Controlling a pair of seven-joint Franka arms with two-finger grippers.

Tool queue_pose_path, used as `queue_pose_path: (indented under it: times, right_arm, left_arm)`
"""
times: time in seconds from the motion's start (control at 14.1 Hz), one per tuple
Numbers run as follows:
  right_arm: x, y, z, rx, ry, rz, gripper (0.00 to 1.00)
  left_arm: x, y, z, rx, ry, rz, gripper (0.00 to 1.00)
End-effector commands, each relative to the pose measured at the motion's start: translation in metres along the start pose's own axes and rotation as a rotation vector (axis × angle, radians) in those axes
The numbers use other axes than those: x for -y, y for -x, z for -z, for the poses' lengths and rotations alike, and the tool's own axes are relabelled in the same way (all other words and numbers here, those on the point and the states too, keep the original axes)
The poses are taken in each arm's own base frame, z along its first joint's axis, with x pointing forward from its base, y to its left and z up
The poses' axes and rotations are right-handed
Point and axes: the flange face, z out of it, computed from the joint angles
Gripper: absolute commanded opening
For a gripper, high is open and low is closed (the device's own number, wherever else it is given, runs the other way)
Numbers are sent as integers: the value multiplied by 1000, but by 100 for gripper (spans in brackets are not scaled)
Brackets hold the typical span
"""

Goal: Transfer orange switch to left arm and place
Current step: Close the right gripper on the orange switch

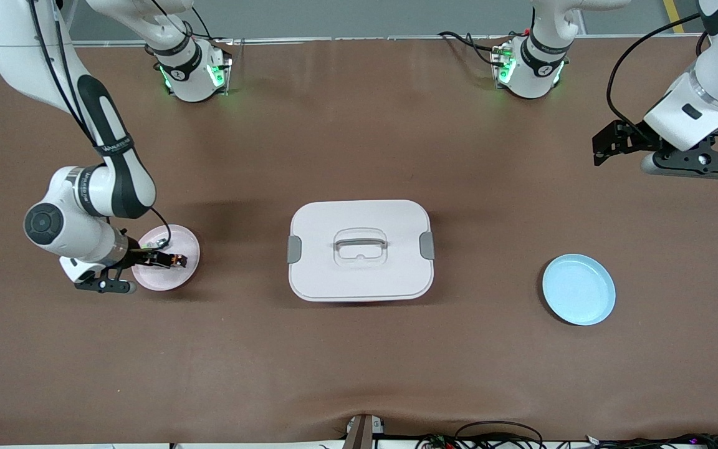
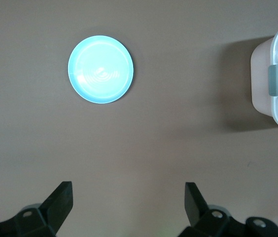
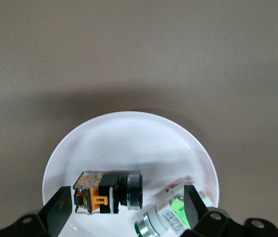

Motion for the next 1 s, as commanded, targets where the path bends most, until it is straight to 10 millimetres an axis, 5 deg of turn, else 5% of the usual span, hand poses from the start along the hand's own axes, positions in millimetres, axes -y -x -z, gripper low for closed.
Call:
queue_pose_path:
  times: [0.0,0.93]
  right_arm:
    - [4,0,-10,3,-7,-7,100]
    - [18,14,-33,14,-14,12,100]
  left_arm:
    - [-2,0,-1,-6,16,-17,100]
    - [-5,1,-6,5,16,-23,100]
